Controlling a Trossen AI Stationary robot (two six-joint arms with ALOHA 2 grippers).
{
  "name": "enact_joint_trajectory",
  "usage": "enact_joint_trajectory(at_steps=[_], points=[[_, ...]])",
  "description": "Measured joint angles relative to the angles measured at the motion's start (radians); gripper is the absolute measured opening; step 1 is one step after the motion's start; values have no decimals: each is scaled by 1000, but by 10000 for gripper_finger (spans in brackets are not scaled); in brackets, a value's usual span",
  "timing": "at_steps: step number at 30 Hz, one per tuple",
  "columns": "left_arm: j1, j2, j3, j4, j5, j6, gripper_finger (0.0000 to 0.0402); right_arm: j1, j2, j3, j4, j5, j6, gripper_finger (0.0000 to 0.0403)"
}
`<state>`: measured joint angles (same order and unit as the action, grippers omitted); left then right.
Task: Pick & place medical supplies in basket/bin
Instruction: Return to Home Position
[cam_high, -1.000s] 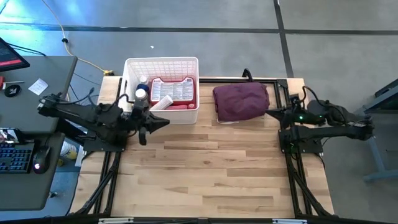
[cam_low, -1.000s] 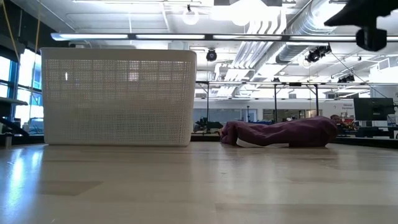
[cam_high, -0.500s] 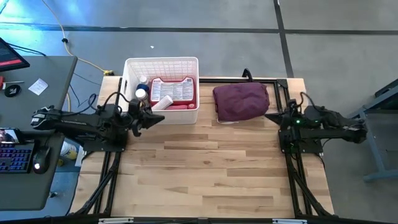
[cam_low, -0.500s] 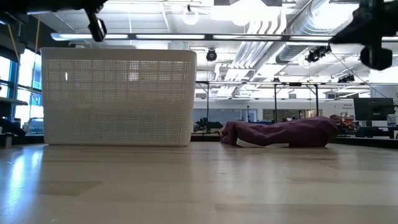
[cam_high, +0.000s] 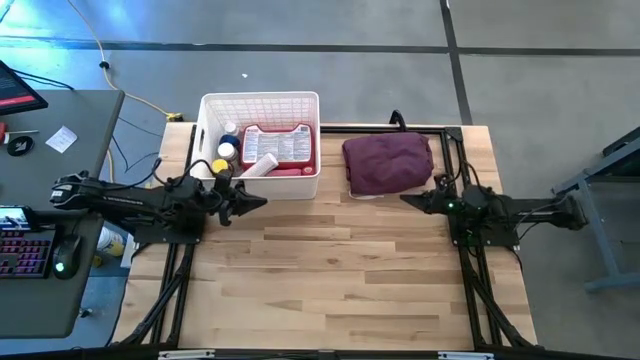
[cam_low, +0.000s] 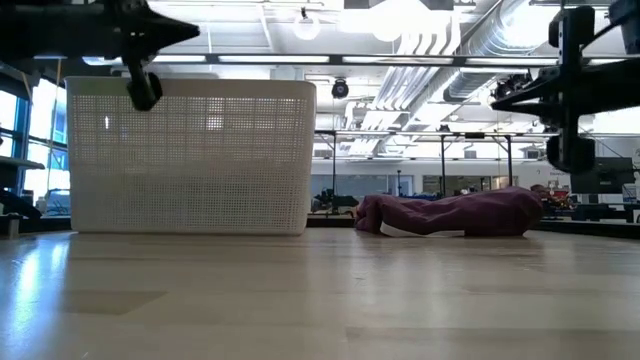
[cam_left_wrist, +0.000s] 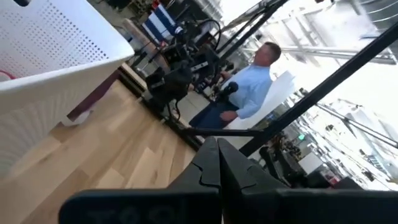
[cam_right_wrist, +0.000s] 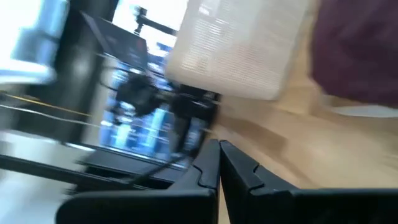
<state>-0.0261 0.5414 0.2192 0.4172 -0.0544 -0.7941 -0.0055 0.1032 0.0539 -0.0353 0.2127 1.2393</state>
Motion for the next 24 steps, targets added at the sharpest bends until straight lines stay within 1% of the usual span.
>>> enact_joint_trajectory(at_steps=[2,3,7,16,22,24], points=[[0,-5,-19,27,-9,-4,21,0,0,-45,103,0,22,0],[0,-10,-33,48,-13,-7,21,0,0,-42,116,2,25,0],[0,-17,-76,111,-31,-30,21,0,-1,-40,109,5,-2,0],[0,-17,-141,117,-28,-91,21,0,0,-40,108,2,2,0],[0,-18,-201,241,-22,-89,22,0,0,-40,108,-63,13,0],[0,-18,-204,240,-26,-85,22,0,0,-40,107,-72,0,0]])
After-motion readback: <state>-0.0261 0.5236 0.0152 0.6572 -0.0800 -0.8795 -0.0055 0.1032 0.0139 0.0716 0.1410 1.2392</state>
